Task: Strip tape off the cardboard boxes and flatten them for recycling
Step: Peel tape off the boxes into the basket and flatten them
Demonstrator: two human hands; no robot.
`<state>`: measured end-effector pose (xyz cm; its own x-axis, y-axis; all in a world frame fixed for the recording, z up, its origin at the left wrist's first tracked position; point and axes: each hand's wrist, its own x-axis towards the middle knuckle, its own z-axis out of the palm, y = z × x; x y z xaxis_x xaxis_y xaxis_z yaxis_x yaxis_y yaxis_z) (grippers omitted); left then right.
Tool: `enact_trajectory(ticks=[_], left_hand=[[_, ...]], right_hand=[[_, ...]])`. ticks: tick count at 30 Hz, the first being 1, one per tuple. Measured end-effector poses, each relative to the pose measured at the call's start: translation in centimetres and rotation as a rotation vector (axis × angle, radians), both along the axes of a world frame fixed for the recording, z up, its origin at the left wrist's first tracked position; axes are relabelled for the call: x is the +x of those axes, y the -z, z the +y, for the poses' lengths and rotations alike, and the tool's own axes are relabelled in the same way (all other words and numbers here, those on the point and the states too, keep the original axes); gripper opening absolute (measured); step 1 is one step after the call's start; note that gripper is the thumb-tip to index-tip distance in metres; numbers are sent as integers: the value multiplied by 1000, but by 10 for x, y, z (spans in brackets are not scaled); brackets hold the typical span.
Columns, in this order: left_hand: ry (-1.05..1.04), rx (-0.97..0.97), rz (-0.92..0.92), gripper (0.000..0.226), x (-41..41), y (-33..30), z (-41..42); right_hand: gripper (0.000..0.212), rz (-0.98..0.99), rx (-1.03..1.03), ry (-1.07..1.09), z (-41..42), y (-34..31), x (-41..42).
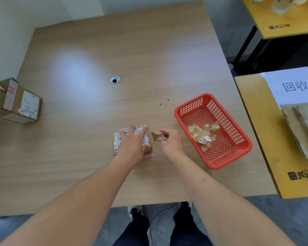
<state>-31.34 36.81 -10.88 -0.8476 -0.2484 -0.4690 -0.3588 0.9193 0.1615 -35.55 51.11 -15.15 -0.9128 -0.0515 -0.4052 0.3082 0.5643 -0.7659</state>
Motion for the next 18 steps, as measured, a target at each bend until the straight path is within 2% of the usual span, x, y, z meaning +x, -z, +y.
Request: enact_trajectory(ticks=[7,12,15,18], left_hand=[[40,39,9,68,-4,-3,28],[58,70,12,74,-6,-9,51],[62,63,19,75,-6,-10,62],[59,46,26,74,-6,-9,70]], right_hand=[[32,247,-87,85,35,-37,-15],[25,375,78,177,75,-53,-31],[12,338,253,199,102,-54,-36],[16,178,407,133,119,-41,-33]])
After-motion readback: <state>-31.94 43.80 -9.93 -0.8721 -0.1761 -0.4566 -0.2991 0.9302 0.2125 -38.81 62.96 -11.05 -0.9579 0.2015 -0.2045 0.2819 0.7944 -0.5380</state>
